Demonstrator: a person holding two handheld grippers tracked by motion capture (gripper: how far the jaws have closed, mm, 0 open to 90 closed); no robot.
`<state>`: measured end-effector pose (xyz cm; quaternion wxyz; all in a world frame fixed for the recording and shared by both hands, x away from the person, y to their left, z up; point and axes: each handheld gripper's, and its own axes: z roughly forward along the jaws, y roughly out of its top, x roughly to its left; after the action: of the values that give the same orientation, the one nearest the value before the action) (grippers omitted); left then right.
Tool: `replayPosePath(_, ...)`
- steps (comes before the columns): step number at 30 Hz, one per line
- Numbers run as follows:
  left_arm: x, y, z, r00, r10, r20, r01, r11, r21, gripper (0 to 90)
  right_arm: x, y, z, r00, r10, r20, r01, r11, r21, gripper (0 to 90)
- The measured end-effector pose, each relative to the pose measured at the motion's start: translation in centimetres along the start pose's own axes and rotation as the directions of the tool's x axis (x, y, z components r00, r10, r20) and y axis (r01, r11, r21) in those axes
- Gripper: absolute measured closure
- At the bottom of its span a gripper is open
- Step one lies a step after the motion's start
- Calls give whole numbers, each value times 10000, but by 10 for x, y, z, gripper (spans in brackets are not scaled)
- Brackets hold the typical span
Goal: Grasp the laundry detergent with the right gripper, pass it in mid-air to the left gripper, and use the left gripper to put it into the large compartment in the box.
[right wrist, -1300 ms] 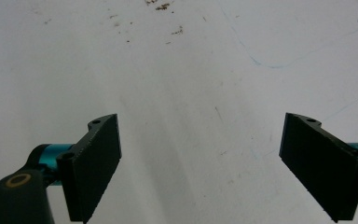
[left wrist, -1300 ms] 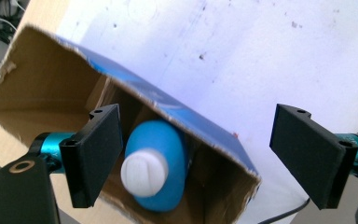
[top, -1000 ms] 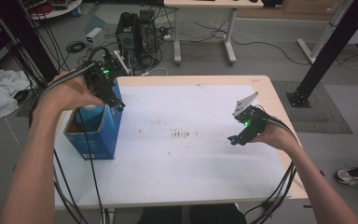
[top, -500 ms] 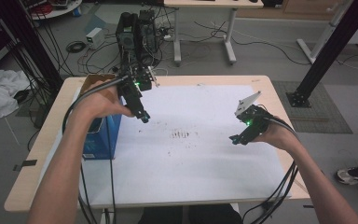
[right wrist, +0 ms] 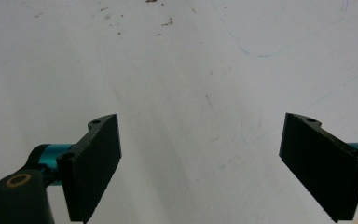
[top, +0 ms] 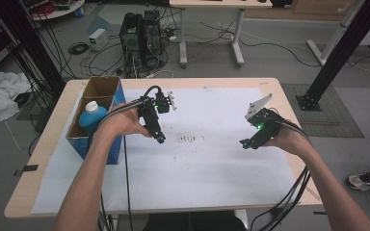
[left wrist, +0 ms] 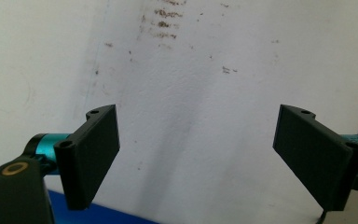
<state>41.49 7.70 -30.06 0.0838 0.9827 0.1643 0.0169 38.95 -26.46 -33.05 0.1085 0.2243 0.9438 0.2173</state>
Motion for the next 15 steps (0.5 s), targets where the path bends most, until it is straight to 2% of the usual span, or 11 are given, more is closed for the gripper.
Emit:
replayPosePath(2,0,-1,2,10000,-76,53,77,9999,-73,146,0,0,0,10000,45,-1,-45,10000,-27,119)
replayPosePath(3,0,-2,5,10000,-17,38,17,10000,-45,146,-2,1,2,9994,-335,104,338,9991,-240,119)
replayPosePath(4,0,-2,6,10000,-20,18,20,10000,-38,146,-3,1,2,9992,-383,94,385,9990,-211,119)
replayPosePath(9,-2,-2,9,10000,5,42,-5,10000,-29,146,-1,2,2,9990,-423,138,426,9988,-242,119)
replayPosePath(10,-2,-2,9,10000,21,45,-21,10000,-26,146,-2,2,3,9984,-545,138,549,9981,-291,119)
replayPosePath(15,-2,-2,11,10000,21,89,-21,10000,32,146,-1,1,2,9990,-436,138,439,9988,-210,119)
